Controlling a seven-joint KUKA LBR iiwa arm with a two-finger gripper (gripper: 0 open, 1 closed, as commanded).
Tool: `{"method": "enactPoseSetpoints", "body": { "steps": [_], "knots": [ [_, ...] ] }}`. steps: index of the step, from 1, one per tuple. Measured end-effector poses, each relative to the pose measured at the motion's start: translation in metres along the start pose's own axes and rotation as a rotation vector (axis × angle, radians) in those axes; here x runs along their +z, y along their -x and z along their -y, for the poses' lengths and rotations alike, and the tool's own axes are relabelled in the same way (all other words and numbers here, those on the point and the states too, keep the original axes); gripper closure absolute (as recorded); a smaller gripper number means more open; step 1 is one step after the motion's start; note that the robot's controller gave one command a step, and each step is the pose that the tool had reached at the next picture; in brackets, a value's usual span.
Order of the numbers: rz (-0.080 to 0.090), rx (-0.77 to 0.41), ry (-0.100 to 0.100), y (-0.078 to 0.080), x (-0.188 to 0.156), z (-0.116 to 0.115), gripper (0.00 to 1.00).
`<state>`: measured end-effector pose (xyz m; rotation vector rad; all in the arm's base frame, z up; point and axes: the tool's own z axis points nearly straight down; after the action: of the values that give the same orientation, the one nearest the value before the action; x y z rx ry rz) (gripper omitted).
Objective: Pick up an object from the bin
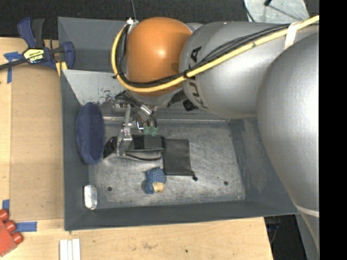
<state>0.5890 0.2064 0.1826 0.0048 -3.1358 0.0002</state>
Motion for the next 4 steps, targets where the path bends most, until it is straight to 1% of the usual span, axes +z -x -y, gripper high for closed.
{"method": "enactPoseSetpoints", "body": {
  "steps": [1, 2, 3, 4],
  "knots": [
    [0.015, -0.140, 0.003, -0.038, 0.085, -0.006, 0.00],
    [0.007, -0.244, 0.005, 0.002, 0.110, 0.032, 0.00],
    [0.014, -0.244, 0.005, 0.003, 0.108, 0.031, 1.00],
    [0.009, -0.487, -0.003, -0.003, -0.010, 0.068, 1.00]
  ]
}}
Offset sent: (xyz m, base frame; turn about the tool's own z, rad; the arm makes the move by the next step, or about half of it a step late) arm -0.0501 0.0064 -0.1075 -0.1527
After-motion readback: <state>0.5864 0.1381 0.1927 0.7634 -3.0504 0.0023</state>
